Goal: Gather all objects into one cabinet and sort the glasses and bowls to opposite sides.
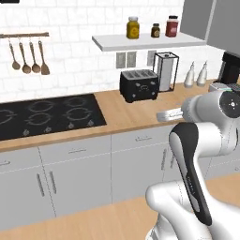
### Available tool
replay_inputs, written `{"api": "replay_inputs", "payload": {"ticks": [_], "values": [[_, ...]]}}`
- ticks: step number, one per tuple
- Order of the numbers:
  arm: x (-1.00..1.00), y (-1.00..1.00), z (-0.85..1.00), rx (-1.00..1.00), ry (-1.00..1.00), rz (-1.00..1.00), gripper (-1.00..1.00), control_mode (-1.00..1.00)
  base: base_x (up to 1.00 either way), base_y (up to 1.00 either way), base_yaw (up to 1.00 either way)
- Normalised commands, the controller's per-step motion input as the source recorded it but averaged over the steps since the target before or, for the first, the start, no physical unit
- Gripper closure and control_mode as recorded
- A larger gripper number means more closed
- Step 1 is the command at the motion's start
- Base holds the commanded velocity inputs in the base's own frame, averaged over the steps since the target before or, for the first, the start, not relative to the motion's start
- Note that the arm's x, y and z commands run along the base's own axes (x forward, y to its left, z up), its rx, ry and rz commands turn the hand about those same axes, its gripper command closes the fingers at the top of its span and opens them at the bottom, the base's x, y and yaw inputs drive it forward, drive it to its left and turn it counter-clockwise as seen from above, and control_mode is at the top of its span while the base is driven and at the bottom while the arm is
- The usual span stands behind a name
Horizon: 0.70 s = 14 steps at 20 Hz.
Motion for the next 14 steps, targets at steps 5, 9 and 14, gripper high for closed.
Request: {"api": "replay_inputs", "payload": {"ticks": [5, 9, 14], "values": [[0.00, 0.00, 0.00, 0.00, 0.00, 0.00, -1.00, 1.00, 0.00, -1.00, 0.00], [0.00, 0.00, 0.00, 0.00, 0.00, 0.00, -1.00, 1.00, 0.00, -1.00, 0.00], [0.00, 0.00, 0.00, 0.00, 0.00, 0.00, -1.00, 1.00, 0.00, -1.00, 0.01]]}}
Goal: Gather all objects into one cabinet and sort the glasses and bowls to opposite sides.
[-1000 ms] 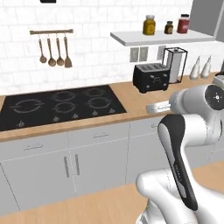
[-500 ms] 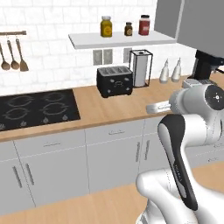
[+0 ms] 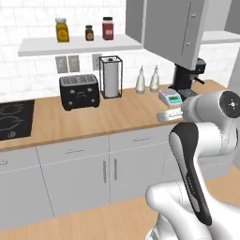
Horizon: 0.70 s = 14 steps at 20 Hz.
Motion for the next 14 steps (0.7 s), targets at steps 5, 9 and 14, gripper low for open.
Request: {"api": "replay_inputs", "payload": {"ticks": [5, 9, 14], "values": [[0.00, 0.00, 0.00, 0.00, 0.00, 0.00, -1.00, 1.00, 0.00, -1.00, 0.02], [0.00, 0.00, 0.00, 0.00, 0.00, 0.00, -1.00, 1.00, 0.05, -1.00, 0.01], [0.00, 0.00, 0.00, 0.00, 0.00, 0.00, -1.00, 1.00, 0.42, -1.00, 0.02]]}}
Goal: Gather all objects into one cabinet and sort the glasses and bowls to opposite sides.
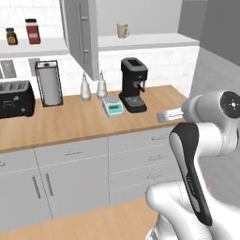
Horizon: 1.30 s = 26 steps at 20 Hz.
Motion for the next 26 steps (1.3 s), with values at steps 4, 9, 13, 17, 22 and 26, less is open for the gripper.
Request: {"api": "replay_inputs", "payload": {"ticks": [4, 9, 13, 17, 22, 26], "values": [[0.00, 0.00, 0.00, 0.00, 0.00, 0.00, -1.00, 1.00, 0.85, -0.73, 0.00], [0.00, 0.00, 0.00, 0.00, 0.00, 0.00, -1.00, 1.00, 1.00, -0.09, -0.06], [0.00, 0.00, 0.00, 0.00, 0.00, 0.00, -1.00, 1.00, 0.89, 0.06, -0.10], [0.00, 0.00, 0.00, 0.00, 0.00, 0.00, -1.00, 1.00, 0.40, -0.11, -0.05], [0.00, 0.00, 0.00, 0.00, 0.00, 0.00, -1.00, 1.00, 0.16, 0.00, -0.03], [0.00, 0.00, 0.00, 0.00, 0.00, 0.00, -1.00, 1.00, 0.19, -0.01, -0.03]]}}
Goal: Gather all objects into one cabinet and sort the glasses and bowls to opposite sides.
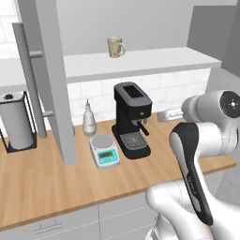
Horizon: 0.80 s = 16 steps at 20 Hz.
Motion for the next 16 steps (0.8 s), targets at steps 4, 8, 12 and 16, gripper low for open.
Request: {"api": "replay_inputs", "payload": {"ticks": [4, 8, 12, 16], "values": [[-0.16, -0.14, 0.85, 0.00, -0.14, 0.05, -1.00, -1.00, 0.00, 0.00, 0.00], [-0.16, 0.00, 1.00, 0.00, -0.11, 0.03, -1.00, -1.00, 0.00, 0.00, 0.00], [0.02, 0.05, 1.00, -0.03, -0.11, 0.02, -1.00, -1.00, 0.00, 0.00, 0.00], [0.14, 0.00, 0.94, -0.01, -0.06, 0.00, -1.00, -1.00, 0.00, 0.00, 0.00]]}}
